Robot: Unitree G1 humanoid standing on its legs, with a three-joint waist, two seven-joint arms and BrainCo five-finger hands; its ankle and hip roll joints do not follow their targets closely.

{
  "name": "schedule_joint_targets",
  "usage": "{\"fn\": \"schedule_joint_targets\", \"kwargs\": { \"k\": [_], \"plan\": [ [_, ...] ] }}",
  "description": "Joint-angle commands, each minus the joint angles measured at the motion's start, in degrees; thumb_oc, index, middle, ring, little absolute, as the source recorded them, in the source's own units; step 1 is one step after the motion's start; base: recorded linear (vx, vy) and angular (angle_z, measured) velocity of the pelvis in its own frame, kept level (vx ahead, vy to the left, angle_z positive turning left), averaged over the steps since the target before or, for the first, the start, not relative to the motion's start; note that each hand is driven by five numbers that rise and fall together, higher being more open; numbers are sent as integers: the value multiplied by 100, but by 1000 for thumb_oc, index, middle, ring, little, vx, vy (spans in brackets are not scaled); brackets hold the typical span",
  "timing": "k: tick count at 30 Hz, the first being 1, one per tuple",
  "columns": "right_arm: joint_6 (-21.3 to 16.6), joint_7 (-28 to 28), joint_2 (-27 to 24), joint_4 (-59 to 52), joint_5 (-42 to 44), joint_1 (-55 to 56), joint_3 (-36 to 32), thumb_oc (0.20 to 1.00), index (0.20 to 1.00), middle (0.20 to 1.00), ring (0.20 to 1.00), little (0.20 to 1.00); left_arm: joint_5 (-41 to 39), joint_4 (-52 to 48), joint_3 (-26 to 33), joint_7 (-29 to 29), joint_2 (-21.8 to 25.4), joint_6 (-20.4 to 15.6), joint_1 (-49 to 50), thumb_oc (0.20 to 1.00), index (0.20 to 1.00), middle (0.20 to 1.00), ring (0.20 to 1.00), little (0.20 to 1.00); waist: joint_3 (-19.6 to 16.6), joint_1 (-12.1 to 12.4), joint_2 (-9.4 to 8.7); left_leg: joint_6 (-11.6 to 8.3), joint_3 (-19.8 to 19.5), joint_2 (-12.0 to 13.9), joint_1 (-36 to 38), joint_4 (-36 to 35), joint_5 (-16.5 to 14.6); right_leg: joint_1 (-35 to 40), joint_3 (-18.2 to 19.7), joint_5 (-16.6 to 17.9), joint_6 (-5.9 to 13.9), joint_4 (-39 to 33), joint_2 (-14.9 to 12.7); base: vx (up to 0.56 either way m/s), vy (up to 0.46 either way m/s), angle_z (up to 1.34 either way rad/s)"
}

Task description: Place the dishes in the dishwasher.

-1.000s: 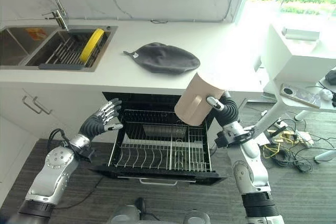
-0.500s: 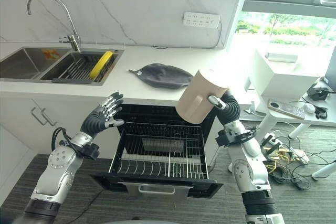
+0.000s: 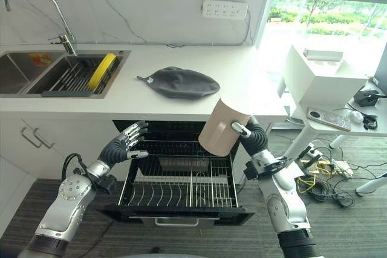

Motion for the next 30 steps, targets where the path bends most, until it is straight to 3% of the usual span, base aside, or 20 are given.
{"fn": "schedule_joint_targets", "kwargs": {
  "k": [1,6,8,13,17,19,23,27,29,30],
  "plan": [
    [-221,-16,7,-411,118,-520,-273,200,200,200,200,200,246,30,-13,-180,225,-139,-417,1000,1000,1000,1000,1000,448,35,125,78,-96,207,372,265,-657,-291,-2,-451,29,665,-78,0,0,0],
    [-464,-103,-389,-233,253,-1035,-248,200,200,200,200,200,479,215,-176,114,578,-280,-893,1000,1000,1000,1000,1000,1153,86,161,26,-474,238,-802,1655,-827,-1197,201,-716,-101,1831,-156,-182,-8,-2],
    [-463,-109,-504,-85,213,-1373,-197,200,200,200,200,200,738,356,-287,358,771,-72,-1181,1000,1000,1000,1000,1000,1518,39,207,40,-557,233,-1329,2391,-1021,-1715,317,-873,-173,2540,-243,-209,31,-9],
    [-492,-182,-550,155,242,-1644,-80,200,200,200,200,200,1008,407,-481,293,891,487,-1375,1000,1000,1000,1000,1000,1772,17,286,87,-662,170,-1741,2914,-1196,-2134,392,-1003,-244,3108,-286,-112,37,-2],
    [-370,-157,-618,241,287,-1715,32,200,200,200,200,200,1466,519,-644,148,1109,813,-1464,1000,1000,1000,1000,1000,1868,-30,337,106,-636,153,-1781,2997,-1203,-2166,414,-1009,-267,3164,-288,-69,53,-1],
    [-333,-38,-683,373,315,-1757,128,200,200,200,200,200,2184,706,-881,-392,1383,1273,-1610,1000,1000,1000,1000,1000,1885,-77,371,90,-485,221,-1623,2802,-1075,-2001,345,-950,-223,2990,-280,-24,49,-3],
    [-199,-28,-760,426,348,-1872,152,200,200,200,200,200,2976,993,-1163,-1258,1646,1735,-1781,1000,1000,1000,1000,1000,1847,-121,363,69,-434,258,-1594,2801,-1041,-1908,346,-905,-197,2885,-258,-3,-5,-7],
    [26,41,-820,501,343,-1916,264,200,200,200,200,200,4072,1458,-1705,-2608,1648,2200,-1918,1000,1000,1000,1000,1000,1701,-232,340,59,-364,330,-1437,2760,-1043,-1693,353,-909,-198,2738,-219,95,4,-3],
    [65,93,-812,542,317,-1931,274,200,200,200,200,200,4215,1604,-1826,-2808,1585,2281,-1950,1000,1000,1000,1000,1000,1683,-256,337,54,-348,344,-1421,2771,-1047,-1669,367,-910,-196,2731,-211,77,12,-5],
    [178,129,-823,561,309,-1953,288,200,200,200,200,200,4662,1855,-1996,-3251,1489,2410,-1990,1000,1000,1000,1000,1000,1633,-295,325,56,-323,380,-1400,2792,-1062,-1633,378,-927,-193,2726,-206,136,12,-7]
  ]
}}
